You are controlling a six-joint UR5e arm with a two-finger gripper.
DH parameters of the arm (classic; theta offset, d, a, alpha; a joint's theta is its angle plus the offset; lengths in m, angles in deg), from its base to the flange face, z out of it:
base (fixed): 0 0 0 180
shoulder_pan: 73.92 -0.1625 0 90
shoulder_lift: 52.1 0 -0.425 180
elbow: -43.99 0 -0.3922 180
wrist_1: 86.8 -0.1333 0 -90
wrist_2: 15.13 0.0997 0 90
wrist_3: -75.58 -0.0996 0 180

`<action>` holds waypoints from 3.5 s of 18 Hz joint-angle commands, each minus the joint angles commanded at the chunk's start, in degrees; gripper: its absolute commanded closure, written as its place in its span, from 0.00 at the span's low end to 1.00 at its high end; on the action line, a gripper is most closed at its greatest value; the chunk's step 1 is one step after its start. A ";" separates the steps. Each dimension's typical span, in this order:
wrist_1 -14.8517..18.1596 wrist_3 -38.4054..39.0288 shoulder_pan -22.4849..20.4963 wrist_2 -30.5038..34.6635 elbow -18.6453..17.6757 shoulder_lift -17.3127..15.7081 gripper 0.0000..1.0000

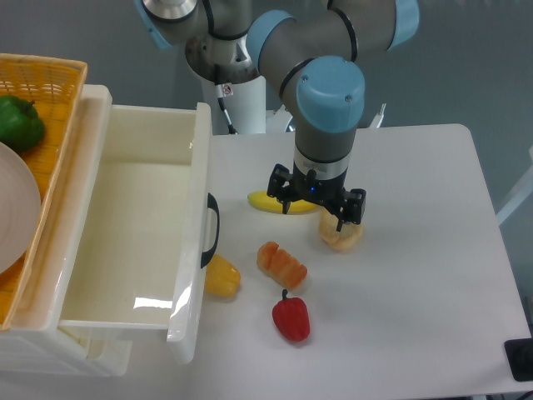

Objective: Pick up the square bread
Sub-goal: 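Move the open gripper from above the bun toward the orange bread roll, then lower the gripper down over the elongated orange bread roll, then close the gripper fingers around the orange bread roll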

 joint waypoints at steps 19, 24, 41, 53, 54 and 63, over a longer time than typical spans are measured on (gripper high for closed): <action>-7.56 27.26 3.34 1.85 -2.56 7.20 0.00; -7.65 28.58 3.34 1.76 -2.56 9.49 0.00; -9.23 33.13 4.04 1.67 -1.59 14.50 0.00; -9.41 36.84 4.31 1.67 -1.94 15.29 0.00; -9.41 36.67 4.74 1.67 -1.94 15.64 0.00; -9.93 36.58 4.83 1.67 -1.94 15.56 0.51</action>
